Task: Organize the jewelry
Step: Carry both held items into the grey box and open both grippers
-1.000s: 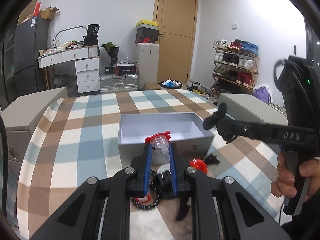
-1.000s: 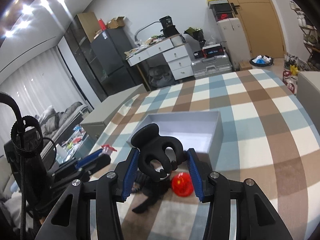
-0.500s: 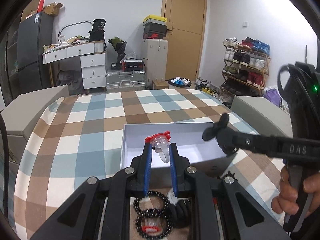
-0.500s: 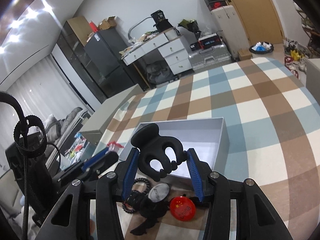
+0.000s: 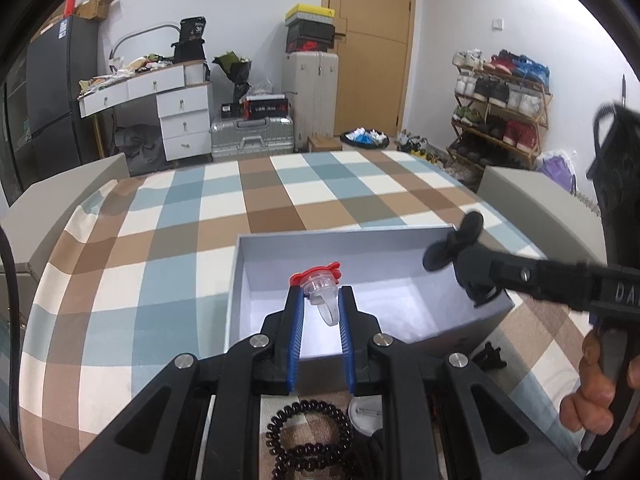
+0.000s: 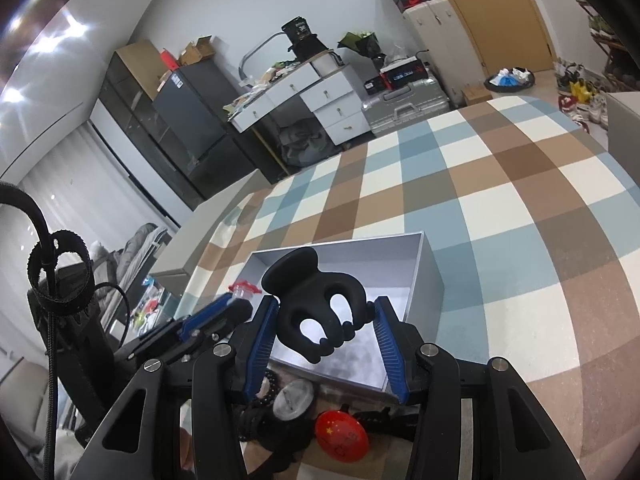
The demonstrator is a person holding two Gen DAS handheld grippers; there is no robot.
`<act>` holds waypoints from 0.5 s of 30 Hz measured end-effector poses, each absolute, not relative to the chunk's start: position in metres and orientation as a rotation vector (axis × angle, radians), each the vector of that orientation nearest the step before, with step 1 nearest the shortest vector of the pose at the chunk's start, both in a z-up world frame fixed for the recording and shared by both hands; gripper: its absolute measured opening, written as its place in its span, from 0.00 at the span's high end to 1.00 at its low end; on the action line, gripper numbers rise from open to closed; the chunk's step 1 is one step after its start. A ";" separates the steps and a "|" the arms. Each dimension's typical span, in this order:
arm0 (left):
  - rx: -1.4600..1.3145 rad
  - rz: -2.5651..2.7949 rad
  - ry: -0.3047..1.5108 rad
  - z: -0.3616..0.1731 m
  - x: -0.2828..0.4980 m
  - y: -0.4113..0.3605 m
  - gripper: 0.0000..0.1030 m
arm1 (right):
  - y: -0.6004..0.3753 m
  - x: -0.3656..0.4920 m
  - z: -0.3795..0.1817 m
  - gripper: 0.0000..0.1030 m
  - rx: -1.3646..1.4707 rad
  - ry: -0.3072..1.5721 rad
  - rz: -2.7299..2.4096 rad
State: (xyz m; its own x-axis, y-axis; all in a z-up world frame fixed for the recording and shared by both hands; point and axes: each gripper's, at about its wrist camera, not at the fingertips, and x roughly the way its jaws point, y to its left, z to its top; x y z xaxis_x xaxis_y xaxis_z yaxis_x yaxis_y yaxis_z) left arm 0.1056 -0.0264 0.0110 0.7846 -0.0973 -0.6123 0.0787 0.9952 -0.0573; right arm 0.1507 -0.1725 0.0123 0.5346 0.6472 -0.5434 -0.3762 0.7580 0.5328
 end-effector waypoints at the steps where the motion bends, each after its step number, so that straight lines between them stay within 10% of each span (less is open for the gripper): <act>1: -0.028 -0.099 0.674 0.010 0.105 -0.028 0.88 | -0.173 0.151 0.012 0.54 0.372 0.794 0.622; 15: -0.055 -0.126 0.691 0.014 0.101 -0.032 0.88 | -0.167 0.152 0.015 0.53 0.323 0.793 0.621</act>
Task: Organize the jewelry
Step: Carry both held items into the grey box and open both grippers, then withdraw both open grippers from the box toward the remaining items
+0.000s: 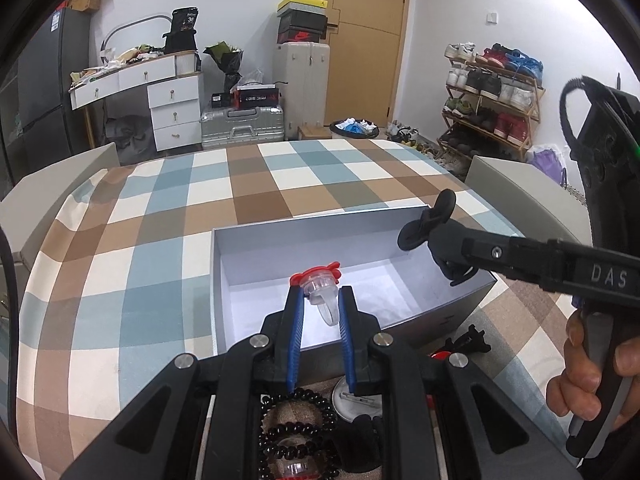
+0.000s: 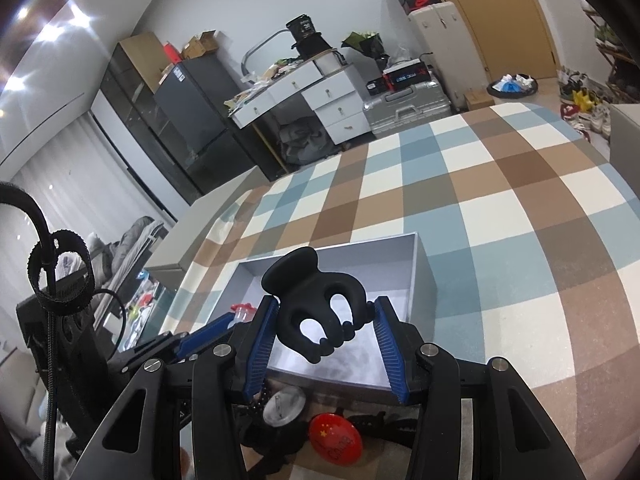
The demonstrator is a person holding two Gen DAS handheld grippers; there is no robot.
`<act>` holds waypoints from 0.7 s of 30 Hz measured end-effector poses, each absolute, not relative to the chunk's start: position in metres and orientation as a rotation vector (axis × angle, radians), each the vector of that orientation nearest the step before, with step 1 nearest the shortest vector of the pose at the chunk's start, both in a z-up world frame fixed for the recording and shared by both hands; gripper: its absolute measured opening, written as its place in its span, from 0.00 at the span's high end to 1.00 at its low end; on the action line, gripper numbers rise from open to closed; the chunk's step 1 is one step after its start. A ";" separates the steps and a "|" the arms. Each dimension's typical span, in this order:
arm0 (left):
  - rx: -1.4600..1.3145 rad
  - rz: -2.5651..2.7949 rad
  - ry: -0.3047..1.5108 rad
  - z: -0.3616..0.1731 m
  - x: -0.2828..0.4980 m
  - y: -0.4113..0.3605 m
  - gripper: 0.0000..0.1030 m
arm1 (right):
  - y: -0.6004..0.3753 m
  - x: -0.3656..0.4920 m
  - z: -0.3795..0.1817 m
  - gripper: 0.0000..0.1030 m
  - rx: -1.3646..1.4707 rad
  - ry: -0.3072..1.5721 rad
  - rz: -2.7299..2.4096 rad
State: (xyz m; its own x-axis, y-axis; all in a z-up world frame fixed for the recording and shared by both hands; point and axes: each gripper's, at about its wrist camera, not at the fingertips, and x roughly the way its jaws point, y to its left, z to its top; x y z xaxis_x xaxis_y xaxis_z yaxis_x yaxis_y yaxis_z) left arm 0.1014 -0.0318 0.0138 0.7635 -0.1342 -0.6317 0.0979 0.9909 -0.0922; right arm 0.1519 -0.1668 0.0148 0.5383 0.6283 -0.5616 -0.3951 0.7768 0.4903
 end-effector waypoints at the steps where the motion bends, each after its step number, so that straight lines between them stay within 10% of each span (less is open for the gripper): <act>1: -0.059 -0.130 0.691 0.014 0.101 -0.031 0.88 | -0.166 0.152 0.015 0.52 0.317 0.793 0.620; 9: -0.075 -0.142 0.668 0.021 0.093 -0.030 0.84 | -0.162 0.144 0.022 0.40 0.276 0.776 0.642; 13: -0.100 -0.149 0.640 0.029 0.083 -0.027 0.41 | -0.165 0.133 0.030 0.24 0.243 0.753 0.658; 21: -0.124 -0.130 0.600 0.034 0.049 -0.019 0.10 | -0.184 0.106 0.038 0.00 0.166 0.720 0.614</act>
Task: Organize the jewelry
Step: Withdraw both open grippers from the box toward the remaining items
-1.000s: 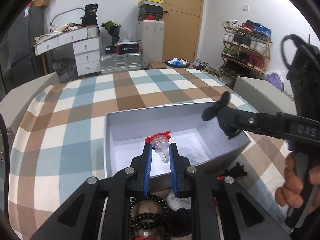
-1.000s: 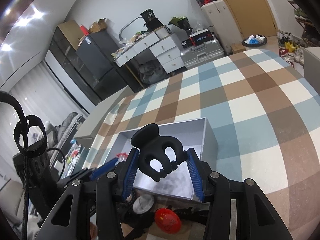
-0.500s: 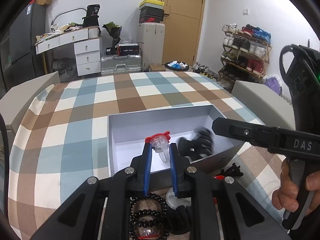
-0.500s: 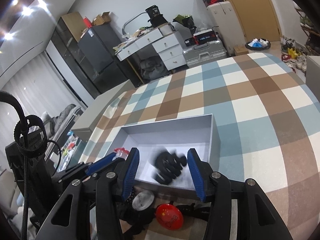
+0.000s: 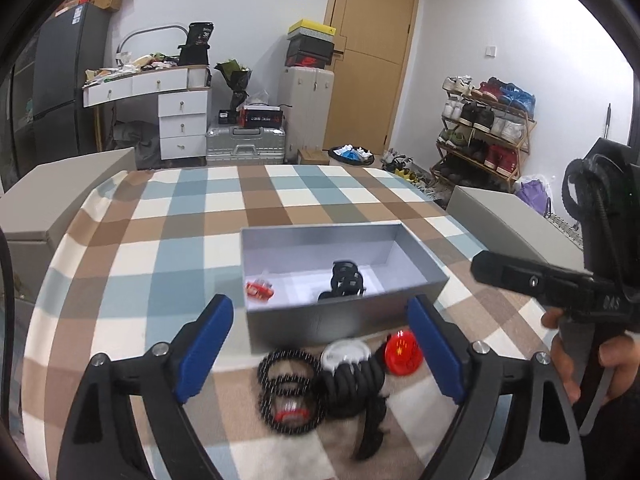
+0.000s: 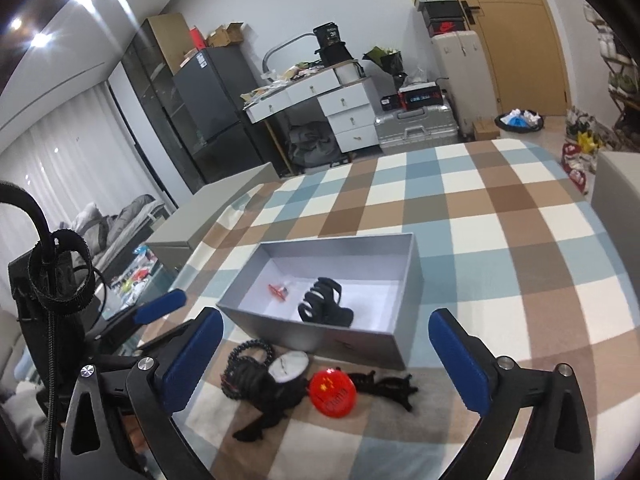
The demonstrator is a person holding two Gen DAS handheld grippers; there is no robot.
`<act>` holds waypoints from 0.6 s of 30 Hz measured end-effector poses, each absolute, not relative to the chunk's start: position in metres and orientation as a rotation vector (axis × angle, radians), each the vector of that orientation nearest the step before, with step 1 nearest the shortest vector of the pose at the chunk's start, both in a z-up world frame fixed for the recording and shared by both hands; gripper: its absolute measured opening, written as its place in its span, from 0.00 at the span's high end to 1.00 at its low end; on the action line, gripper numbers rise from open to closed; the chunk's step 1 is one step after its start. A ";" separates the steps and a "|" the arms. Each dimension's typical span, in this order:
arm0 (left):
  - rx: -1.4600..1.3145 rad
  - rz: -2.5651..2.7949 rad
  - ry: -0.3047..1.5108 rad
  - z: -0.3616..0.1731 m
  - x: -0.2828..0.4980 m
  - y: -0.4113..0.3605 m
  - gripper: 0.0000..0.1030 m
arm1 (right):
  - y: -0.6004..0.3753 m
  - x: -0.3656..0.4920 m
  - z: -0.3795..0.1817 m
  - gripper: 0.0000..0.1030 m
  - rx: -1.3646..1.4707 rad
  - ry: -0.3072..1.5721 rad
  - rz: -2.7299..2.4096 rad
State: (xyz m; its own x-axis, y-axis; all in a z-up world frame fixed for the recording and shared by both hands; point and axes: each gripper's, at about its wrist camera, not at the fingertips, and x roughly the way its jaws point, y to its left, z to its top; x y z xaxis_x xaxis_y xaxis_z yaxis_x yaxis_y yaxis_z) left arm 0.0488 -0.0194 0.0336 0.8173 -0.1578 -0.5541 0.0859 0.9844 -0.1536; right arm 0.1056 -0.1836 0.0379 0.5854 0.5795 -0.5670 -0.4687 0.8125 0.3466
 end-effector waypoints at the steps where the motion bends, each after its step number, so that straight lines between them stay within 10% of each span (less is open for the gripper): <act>1: -0.109 -0.119 0.601 0.032 0.045 -0.019 0.03 | -0.185 0.104 0.037 0.00 0.152 0.722 0.600; 18: -0.026 -0.052 0.676 0.001 0.043 -0.003 0.01 | -0.202 0.114 -0.006 0.02 0.173 0.901 0.566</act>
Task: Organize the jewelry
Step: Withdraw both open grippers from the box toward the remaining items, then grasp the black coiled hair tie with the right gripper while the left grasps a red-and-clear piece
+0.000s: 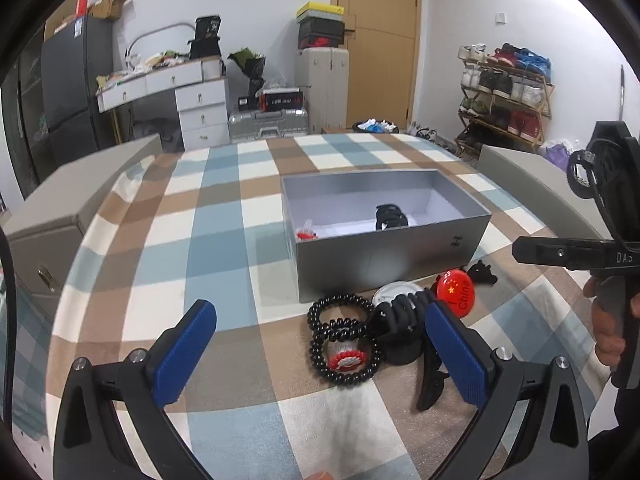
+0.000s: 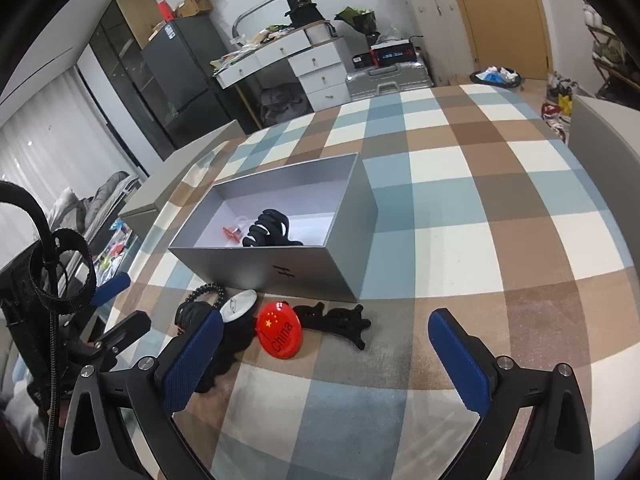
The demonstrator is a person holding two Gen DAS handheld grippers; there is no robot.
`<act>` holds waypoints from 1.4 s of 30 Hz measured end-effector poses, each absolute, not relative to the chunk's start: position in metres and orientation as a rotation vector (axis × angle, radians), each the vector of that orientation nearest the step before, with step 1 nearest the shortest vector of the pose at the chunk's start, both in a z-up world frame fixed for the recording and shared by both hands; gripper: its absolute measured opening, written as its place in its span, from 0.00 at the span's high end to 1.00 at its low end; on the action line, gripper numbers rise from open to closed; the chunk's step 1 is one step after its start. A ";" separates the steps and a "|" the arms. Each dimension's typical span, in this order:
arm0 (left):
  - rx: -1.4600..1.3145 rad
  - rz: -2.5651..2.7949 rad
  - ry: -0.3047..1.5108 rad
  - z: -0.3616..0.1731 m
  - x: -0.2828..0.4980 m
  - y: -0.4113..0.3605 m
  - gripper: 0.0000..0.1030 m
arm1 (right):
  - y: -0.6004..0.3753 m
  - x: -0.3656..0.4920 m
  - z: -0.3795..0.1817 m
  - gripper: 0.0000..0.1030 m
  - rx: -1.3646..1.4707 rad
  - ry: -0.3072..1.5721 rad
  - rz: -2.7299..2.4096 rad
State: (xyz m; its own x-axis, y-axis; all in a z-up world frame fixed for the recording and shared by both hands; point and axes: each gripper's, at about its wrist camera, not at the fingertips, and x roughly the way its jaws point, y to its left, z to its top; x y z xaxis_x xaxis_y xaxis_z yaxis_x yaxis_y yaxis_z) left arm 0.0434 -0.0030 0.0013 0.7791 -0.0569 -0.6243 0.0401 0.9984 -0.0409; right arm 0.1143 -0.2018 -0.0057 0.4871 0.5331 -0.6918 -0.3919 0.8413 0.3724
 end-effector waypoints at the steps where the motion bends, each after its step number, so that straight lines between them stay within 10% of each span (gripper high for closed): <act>1: -0.031 -0.057 0.686 0.000 0.044 -0.002 0.01 | -0.202 0.114 -0.007 0.08 0.171 0.908 0.565; 23: -0.032 -0.060 0.752 -0.011 0.044 -0.002 0.01 | -0.173 0.107 -0.032 0.52 -0.141 0.914 0.479; 30: -0.044 -0.060 0.765 -0.012 0.044 0.000 0.01 | -0.165 0.104 -0.031 0.90 -0.212 0.896 0.488; 42: -0.029 -0.061 0.771 -0.013 0.044 -0.004 0.01 | -0.193 0.103 -0.020 0.91 -0.255 0.923 0.483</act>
